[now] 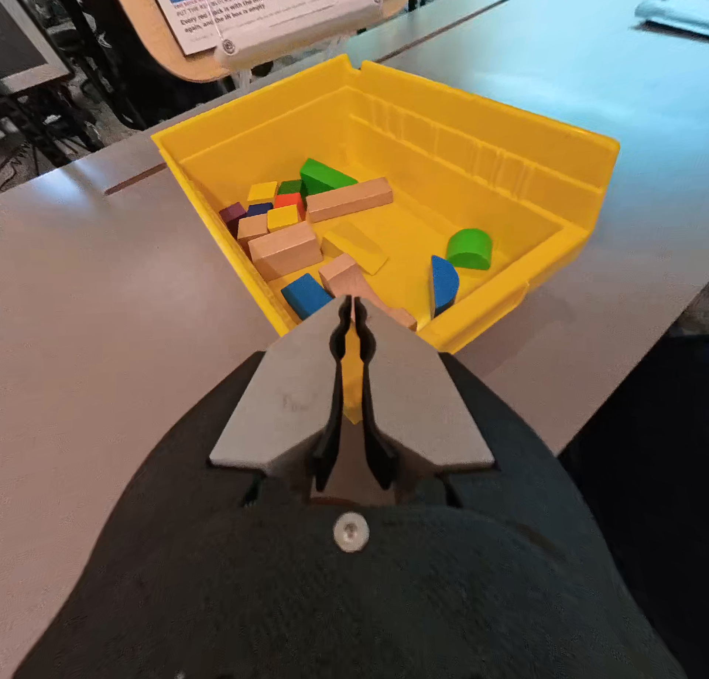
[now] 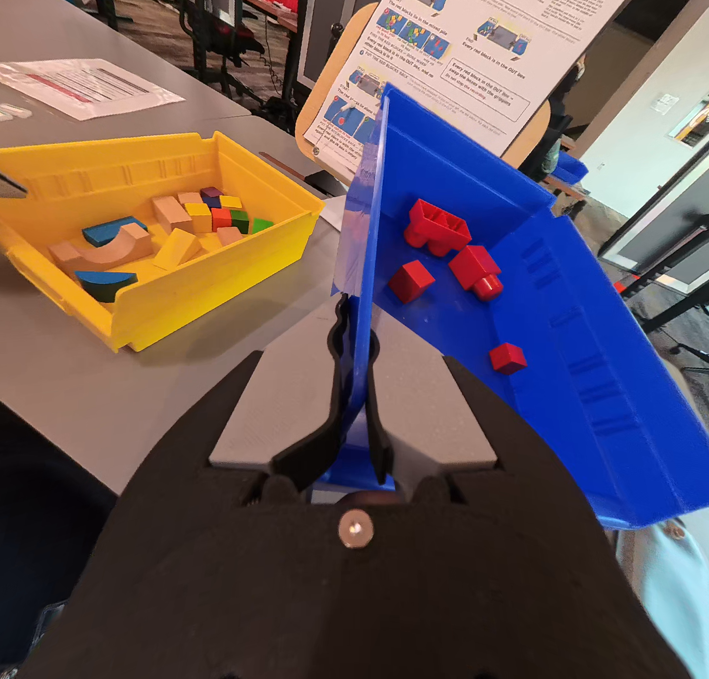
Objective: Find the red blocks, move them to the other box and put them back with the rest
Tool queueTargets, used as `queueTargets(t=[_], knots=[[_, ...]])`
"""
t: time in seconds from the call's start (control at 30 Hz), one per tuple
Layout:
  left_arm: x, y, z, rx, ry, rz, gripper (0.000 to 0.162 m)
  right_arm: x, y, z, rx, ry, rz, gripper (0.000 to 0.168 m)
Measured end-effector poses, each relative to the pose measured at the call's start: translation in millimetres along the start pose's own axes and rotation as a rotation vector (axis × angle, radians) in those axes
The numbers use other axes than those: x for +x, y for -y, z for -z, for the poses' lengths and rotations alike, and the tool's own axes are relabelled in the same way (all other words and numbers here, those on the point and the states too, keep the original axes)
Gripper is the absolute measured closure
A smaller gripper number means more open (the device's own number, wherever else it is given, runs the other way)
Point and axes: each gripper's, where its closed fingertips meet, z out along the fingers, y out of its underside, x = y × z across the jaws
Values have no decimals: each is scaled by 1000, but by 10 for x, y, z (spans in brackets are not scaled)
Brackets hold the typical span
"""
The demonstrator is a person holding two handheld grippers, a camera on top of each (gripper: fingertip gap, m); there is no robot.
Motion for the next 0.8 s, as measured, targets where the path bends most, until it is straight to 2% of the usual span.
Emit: queueTargets(t=[0.1,0.2,0.27,0.33,0.53,0.6,0.7,0.8], knots=[[-6,14,195,52,34,50,150,23,-25,23,-3,3,-9,167],[-67,-109,377,28,105,39,152,58,-49,49,-2,-13,-6,167],[-191,-172,449,20,168,61,136,82,-66,69,1,-22,-8,167],[-266,-216,447,7,176,84,135,104,-81,83,1,-27,-15,167],[-202,-203,82,-28,91,81,143,161,-130,142,-3,-33,-34,167],[-262,-187,4,-53,145,-6,151,213,-140,172,-7,-45,-40,167],[-251,-135,-113,-87,187,-115,153,308,-144,215,-12,-75,-42,167],[-68,-30,-292,-96,152,-172,151,372,-114,236,-14,-103,-38,167]])
